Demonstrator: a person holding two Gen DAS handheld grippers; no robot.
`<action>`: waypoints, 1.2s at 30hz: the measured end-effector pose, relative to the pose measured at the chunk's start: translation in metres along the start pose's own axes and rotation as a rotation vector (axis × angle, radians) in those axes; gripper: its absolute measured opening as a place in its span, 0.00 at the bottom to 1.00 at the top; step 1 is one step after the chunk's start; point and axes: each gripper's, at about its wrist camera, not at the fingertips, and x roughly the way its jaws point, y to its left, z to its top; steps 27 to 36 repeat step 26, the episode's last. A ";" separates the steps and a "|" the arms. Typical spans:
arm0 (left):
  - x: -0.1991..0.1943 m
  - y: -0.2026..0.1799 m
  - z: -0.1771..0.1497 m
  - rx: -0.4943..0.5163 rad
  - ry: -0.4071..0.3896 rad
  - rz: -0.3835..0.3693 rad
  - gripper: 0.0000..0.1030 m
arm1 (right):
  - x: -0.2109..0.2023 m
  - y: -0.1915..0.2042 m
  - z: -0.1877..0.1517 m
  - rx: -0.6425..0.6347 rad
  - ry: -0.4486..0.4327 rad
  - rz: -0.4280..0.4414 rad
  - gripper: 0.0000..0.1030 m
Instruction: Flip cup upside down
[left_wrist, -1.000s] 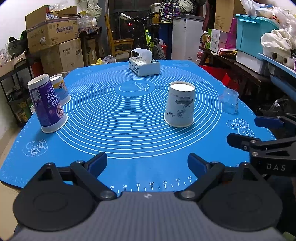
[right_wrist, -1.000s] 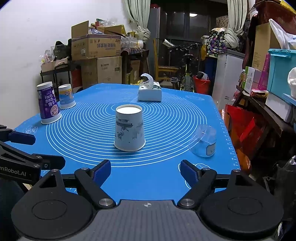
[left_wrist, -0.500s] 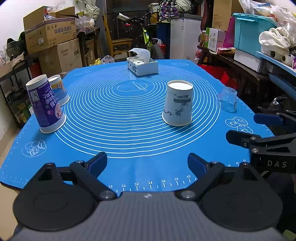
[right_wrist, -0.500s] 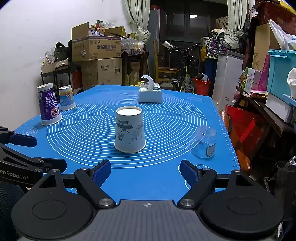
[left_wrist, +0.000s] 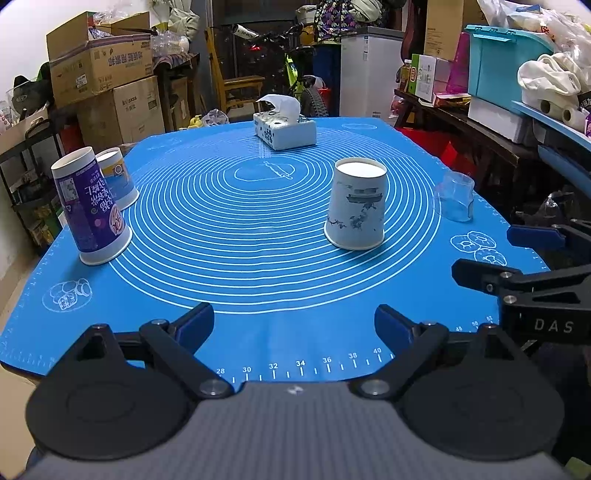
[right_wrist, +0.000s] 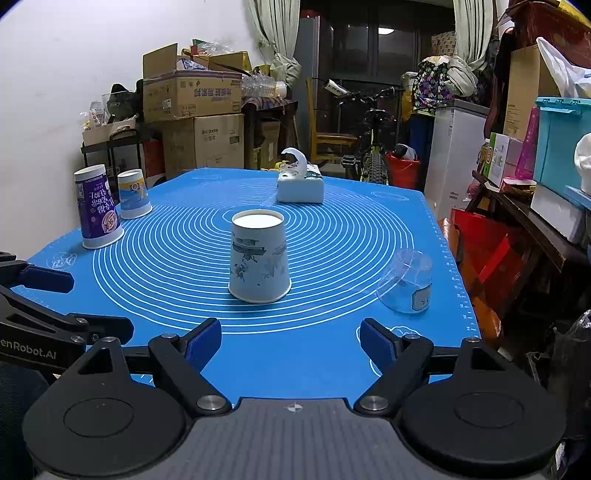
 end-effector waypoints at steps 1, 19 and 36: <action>0.000 0.000 0.000 0.000 0.001 0.000 0.90 | 0.000 0.000 0.000 0.000 0.000 0.000 0.82; 0.001 0.000 -0.001 0.007 0.003 0.000 0.90 | 0.000 0.000 0.000 0.000 0.000 0.000 0.82; 0.002 -0.002 -0.001 0.014 0.001 -0.001 0.91 | 0.000 0.000 0.000 0.002 0.000 0.002 0.82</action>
